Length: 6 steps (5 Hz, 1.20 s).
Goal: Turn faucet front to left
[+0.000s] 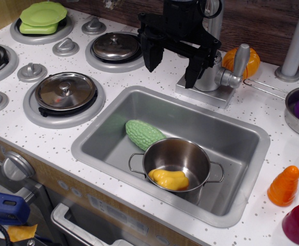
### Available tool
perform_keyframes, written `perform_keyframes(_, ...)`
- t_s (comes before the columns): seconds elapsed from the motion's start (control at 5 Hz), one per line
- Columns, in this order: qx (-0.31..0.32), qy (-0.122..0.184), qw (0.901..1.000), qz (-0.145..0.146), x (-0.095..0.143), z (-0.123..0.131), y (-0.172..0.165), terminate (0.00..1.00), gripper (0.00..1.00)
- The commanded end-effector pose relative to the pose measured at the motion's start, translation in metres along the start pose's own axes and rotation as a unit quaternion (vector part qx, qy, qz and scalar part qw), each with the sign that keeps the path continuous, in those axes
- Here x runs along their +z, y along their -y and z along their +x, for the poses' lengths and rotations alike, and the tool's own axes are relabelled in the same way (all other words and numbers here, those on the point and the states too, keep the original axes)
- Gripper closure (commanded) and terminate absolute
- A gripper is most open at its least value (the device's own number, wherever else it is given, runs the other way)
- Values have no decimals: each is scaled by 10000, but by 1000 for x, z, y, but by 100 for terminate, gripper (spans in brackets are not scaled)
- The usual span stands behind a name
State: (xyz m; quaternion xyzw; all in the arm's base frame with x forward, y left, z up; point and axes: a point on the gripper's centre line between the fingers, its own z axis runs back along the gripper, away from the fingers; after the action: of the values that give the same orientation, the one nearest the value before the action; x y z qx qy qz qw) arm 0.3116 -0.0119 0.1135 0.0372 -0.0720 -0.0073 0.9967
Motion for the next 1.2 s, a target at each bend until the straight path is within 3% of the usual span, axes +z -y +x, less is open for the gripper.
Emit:
perform_keyframes(0.0,0,0,10000,0,0,0,0,0,0)
perform_keyframes(0.6,-94,1095,9938,154,-1,6,32,0,0)
perform_keyframes(1.0,-267,1383,9899,176,2,23,44,0,0)
